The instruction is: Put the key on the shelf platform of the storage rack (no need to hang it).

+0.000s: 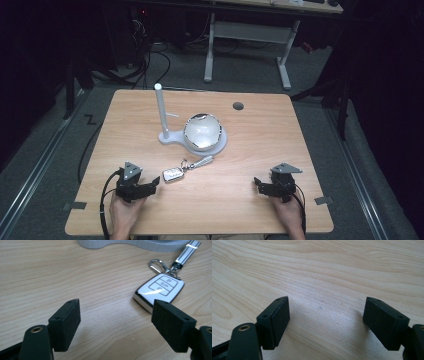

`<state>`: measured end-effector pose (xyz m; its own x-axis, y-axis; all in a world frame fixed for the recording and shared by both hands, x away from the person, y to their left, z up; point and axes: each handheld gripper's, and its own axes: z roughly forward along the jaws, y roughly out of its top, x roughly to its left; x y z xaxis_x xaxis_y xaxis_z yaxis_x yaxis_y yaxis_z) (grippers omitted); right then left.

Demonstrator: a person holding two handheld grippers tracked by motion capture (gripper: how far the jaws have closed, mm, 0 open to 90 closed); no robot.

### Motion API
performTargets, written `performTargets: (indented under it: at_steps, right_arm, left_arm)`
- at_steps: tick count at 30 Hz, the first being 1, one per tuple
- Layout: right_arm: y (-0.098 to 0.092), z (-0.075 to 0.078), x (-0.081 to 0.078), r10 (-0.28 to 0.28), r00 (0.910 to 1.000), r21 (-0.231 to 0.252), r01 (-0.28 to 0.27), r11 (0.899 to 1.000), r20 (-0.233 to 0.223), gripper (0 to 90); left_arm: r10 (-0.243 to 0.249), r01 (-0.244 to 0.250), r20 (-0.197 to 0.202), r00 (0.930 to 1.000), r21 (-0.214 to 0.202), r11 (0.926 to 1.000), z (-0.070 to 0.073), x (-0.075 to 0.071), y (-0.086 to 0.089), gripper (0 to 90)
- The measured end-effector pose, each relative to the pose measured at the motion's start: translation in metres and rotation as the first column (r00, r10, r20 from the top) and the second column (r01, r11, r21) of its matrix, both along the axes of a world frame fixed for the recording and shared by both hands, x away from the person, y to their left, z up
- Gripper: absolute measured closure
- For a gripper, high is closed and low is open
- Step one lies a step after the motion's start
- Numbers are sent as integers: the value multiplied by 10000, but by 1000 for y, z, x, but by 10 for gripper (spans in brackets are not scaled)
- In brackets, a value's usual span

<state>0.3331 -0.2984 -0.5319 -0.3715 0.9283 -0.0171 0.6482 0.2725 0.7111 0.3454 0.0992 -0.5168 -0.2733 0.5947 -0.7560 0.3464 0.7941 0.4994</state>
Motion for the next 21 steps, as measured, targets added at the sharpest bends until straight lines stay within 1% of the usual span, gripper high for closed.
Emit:
performTargets:
  at_steps: [2, 3, 4, 5, 6, 7, 8, 9, 10, 11, 13, 14, 15, 18, 19, 21]
  right_arm:
    - [0, 0, 0, 1, 10000, -2, -1, 10000, -3, 219]
    - [0, 0, 0, 4, 10000, 5, -4, 10000, -7, 219]
    - [0, 0, 0, 4, 10000, 7, -4, 10000, -6, 219]
    - [0, 0, 0, 5, 10000, 6, -5, 10000, -6, 219]
    - [0, 0, 0, 3, 10000, 0, -3, 10000, -2, 219]
    - [0, 0, 0, 5, 10000, 7, -5, 10000, -4, 219]
    - [0, 0, 0, 0, 10000, 2, 0, 10000, -1, 219]
    - [0, 0, 0, 5, 10000, 7, -5, 10000, -5, 219]
    - [0, 0, 0, 5, 10000, 7, -5, 10000, -5, 219]
    - [0, 0, 0, 1, 10000, -2, -1, 10000, -2, 219]
    - [0, 0, 0, 3, 10000, 5, -3, 10000, -6, 219]
    - [0, 0, 0, 3, 10000, 5, -3, 10000, -6, 219]
    - [0, 0, 0, 1, 10000, -2, -1, 10000, -2, 219]
    - [0, 0, 0, 2, 10000, -2, -2, 10000, -2, 219]
    - [0, 0, 0, 0, 10000, -2, 0, 10000, -2, 219]
    - [0, 0, 0, 8, 10000, -12, -8, 10000, 7, 219]
  left_arm:
    - [-258, 258, 9, 9997, -42, 9997, 2, -3, -5, 223]
    - [-258, 258, 9, 9997, -42, 9997, 2, -3, -5, 219]
    - [-482, 482, 66, 9988, -7, 9988, 3, -4, -9, 216]
    - [-592, 591, 122, 9982, 49, 9982, 3, -5, -11, 212]
    - [-541, 541, 63, 9985, -37, 9985, 4, -5, -15, 211]
    - [-541, 541, 63, 9985, -37, 9985, 4, -5, -15, 211]
    - [-721, 720, 86, 9974, 112, 9973, 3, -5, -19, 211]
    - [-708, 706, 88, 9975, 221, 9973, 3, -5, -22, 210]
    - [-708, 706, 88, 9975, 221, 9973, 3, -5, -22, 213]
    - [-807, 804, 102, 9967, 303, 9963, 2, -6, -25, 213]
    - [-978, 976, 65, 9952, 268, 9949, 3, -6, -28, 221]
    - [-1104, 1100, 100, 9938, 381, 9932, 3, -6, -29, 221]
    - [-1048, 1046, 61, 9945, 222, 9943, 4, -5, -31, 222]
    - [-1177, 1173, 100, 9930, 292, 9927, 6, -3, -35, 223]
    - [-1164, 1163, 73, 9932, 214, 9930, 7, -3, -37, 224]
    - [-1306, 1299, 126, 9914, 433, 9906, 7, -2, -41, 223]
